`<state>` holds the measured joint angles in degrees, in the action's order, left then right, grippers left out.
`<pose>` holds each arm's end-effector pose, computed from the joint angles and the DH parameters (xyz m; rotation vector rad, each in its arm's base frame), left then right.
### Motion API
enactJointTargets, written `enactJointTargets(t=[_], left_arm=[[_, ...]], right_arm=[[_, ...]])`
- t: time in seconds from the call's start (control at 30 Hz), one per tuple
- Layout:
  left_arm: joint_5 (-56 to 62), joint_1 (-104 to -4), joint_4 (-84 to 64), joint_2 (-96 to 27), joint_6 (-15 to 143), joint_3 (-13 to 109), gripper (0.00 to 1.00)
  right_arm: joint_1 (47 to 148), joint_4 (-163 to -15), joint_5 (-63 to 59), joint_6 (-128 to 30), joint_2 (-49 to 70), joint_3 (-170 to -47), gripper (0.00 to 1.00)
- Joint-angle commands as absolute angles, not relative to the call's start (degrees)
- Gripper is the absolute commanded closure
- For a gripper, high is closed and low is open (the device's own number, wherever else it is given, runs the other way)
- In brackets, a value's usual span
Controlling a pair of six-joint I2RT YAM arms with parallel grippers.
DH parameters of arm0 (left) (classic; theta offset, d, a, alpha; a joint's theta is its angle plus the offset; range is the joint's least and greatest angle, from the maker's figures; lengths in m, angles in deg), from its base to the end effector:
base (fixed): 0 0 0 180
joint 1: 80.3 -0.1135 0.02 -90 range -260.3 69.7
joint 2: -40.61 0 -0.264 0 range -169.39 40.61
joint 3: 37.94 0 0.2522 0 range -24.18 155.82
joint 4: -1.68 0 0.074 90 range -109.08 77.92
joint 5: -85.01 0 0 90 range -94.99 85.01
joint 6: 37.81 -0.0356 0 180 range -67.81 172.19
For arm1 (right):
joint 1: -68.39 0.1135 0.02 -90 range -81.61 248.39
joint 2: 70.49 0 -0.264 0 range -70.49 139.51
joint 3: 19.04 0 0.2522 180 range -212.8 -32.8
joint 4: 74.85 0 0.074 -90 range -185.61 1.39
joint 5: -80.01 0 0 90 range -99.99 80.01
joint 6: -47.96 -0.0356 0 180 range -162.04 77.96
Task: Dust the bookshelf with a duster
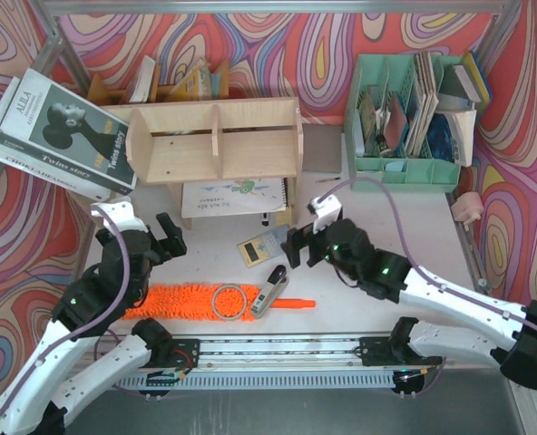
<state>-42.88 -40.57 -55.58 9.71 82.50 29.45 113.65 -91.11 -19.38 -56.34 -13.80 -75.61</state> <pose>0.0845 -0.0418 0.3628 -0.2787 1.8386 -0.2081 0.1674 0.1606 0.3028 -0.3921 1.8506 0.5672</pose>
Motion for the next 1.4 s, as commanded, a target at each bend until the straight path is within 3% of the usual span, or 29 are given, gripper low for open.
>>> enactJointTargets(t=[0.0, 0.17, 0.47, 0.8, 1.07, 1.37], left_arm=[[-40.38, -40.47, -58.56, 8.17, 80.75, 30.3, 0.02], [-38.6, -40.46, -59.72, 7.46, 80.37, 30.75, 0.02], [-46.04, -40.46, -62.9, 8.39, 84.33, 30.27, 0.02], [-52.06, -40.44, -64.74, 13.53, 86.55, 29.66, 0.02], [-52.32, -40.48, -64.89, 12.72, 86.6, 29.78, 0.02], [-51.59, -40.48, -64.11, 11.91, 85.96, 29.52, 0.02]], right_arm=[[124.14, -92.79, -40.45, -57.51, -10.86, -77.62, 0.05], [135.49, -94.26, -49.96, -59.56, -3.2, -81.83, 0.06], [141.88, -99.17, -42.14, -64.23, 10.18, -91.05, 0.18], [142.78, -96.15, -33.63, -65.42, 19.72, -93.98, 0.41], [142.81, -95.63, -35.42, -70.01, 27.68, -97.08, 0.51], [142.75, -95.68, -38.31, -72.26, 30.63, -99.22, 0.56]])
